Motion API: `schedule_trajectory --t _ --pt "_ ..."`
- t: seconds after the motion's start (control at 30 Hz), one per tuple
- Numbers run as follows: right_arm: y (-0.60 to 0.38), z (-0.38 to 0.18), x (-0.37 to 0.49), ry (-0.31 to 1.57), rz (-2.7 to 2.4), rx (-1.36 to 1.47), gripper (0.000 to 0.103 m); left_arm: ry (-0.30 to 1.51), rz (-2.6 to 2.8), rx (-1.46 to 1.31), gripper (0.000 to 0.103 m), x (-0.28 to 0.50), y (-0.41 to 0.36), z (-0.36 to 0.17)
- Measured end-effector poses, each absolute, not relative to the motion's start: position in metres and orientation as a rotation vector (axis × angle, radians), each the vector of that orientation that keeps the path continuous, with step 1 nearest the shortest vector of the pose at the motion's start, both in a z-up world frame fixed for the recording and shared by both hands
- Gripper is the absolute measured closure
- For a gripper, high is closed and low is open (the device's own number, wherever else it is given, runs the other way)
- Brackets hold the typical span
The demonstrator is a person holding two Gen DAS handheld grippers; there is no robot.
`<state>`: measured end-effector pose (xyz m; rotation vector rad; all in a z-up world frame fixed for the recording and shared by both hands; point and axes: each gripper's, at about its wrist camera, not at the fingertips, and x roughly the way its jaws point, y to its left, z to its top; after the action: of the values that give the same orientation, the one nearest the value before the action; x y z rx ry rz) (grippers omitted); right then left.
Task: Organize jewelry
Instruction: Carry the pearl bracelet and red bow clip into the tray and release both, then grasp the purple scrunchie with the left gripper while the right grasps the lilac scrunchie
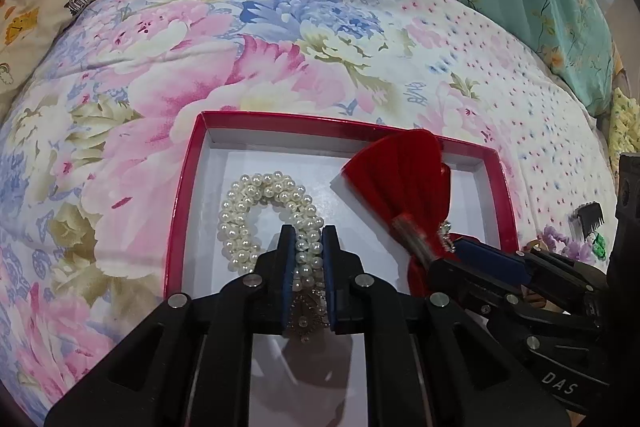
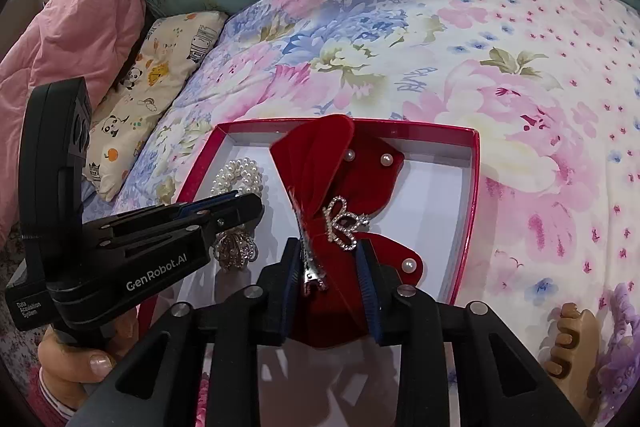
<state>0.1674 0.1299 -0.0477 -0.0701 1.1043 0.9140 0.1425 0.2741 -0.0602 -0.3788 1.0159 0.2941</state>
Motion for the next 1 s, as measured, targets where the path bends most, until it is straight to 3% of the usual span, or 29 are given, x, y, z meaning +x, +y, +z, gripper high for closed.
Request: schedule_trajectory --t 0.13,0.27,0.37,0.9,1.0 --pt "0.126 -0.044 0.166 1.103 0.913 -0.054 0.053 1.016 0.287 -0.403 0.085 0.137 0.275 -0.055" --pt "0.118 -0.039 0.165 1.100 0.905 -0.035 0.053 0.990 0.297 -0.413 0.059 0.125 0.272 -0.042" --pt "0.112 -0.035 0.163 1.102 0.906 -0.010 0.048 0.978 0.294 -0.422 0.059 0.117 0.269 -0.035" --pt "0.054 -0.002 0.140 1.065 0.886 0.091 0.044 0.942 0.280 -0.468 0.059 0.073 0.246 -0.008" --pt "0.038 0.004 0.134 1.054 0.876 0.110 0.044 0.938 0.272 -0.481 0.050 0.067 0.239 -0.006"
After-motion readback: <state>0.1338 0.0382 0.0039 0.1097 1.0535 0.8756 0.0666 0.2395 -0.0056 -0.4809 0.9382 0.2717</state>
